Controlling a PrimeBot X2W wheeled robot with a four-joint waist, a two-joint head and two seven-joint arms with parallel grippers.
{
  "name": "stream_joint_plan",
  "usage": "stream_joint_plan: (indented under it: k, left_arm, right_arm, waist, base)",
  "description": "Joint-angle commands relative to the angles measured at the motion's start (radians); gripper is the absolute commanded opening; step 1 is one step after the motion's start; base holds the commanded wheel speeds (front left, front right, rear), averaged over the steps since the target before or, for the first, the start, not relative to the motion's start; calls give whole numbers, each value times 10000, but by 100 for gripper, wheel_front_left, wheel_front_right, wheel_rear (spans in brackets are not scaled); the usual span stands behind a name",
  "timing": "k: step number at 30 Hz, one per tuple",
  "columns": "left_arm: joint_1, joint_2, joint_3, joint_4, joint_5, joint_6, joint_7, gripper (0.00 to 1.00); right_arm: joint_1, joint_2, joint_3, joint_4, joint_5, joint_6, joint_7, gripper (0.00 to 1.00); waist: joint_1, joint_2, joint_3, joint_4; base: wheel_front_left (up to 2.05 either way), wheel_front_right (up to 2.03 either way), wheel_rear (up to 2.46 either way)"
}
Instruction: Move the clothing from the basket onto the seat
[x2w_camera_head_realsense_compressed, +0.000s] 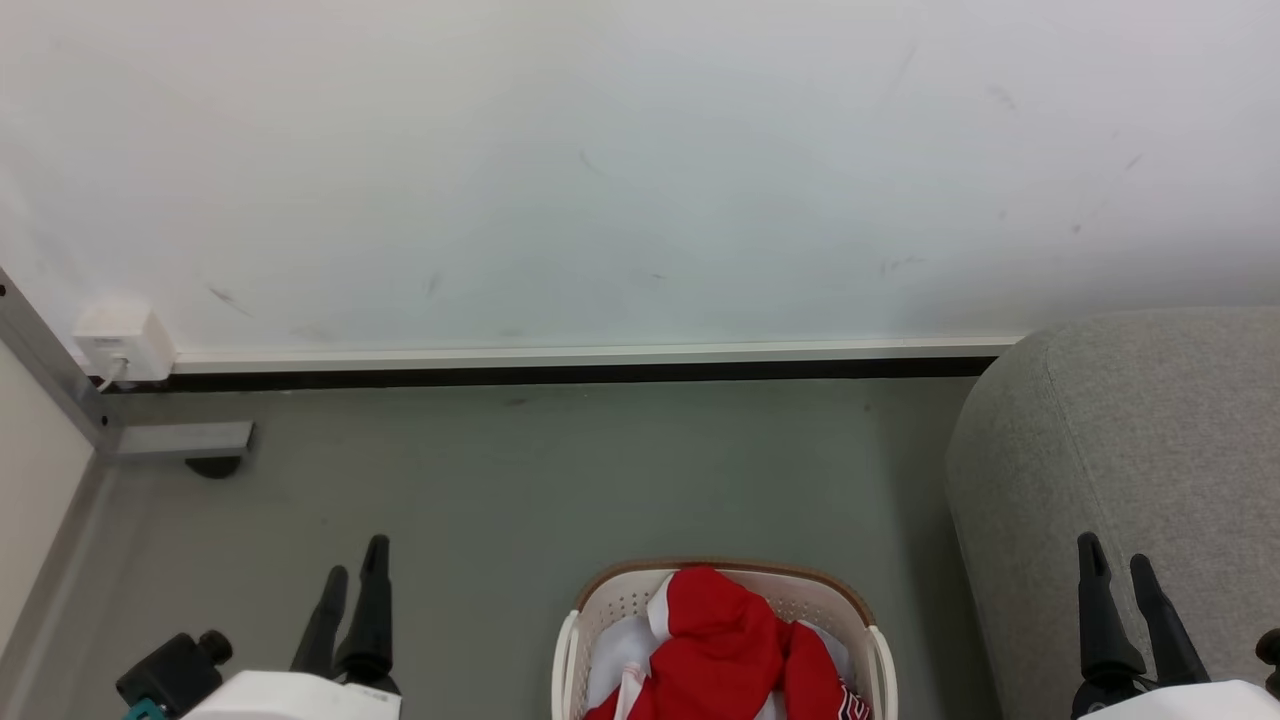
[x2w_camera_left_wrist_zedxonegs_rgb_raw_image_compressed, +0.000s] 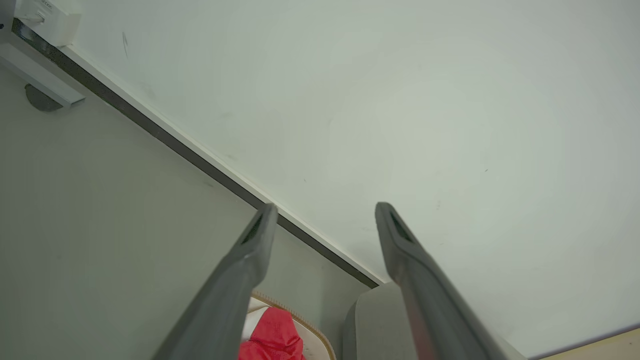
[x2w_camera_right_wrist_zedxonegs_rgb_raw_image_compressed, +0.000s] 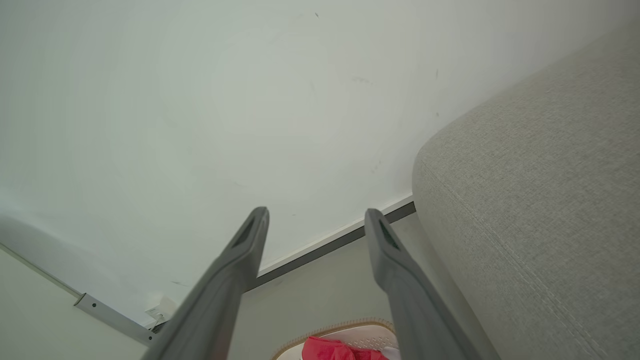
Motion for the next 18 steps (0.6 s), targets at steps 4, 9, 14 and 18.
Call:
stream_joint_plan:
  k: [4, 9, 14, 18]
  left_arm:
    - [-103, 58, -23, -171, 739, -33, -192, 100]
    - [-87, 54, -40, -185, 1382, -57, -343, 100]
    - [-59, 49, -41, -182, 1985, -70, -463, 100]
    - [-39, 45, -38, -167, 2478, -81, -564, 100]
  right_arm:
    - [-29, -27, 31, -180, -703, -9, -173, 100]
    - [9, -24, 70, -211, -1327, -9, -316, 100]
    - [43, -21, 83, -224, -1929, -10, -462, 100]
    - [67, -19, 80, -243, -2396, -11, -565, 100]
  waist:
    - [0, 0, 7, 20]
    - [0, 0, 12, 33]
    - [0, 0, 9, 34]
    - [0, 0, 2, 29]
  base:
    - [0, 0, 0]
    - [0, 0, 0]
    - [0, 0, 0]
    - [0, 0, 0]
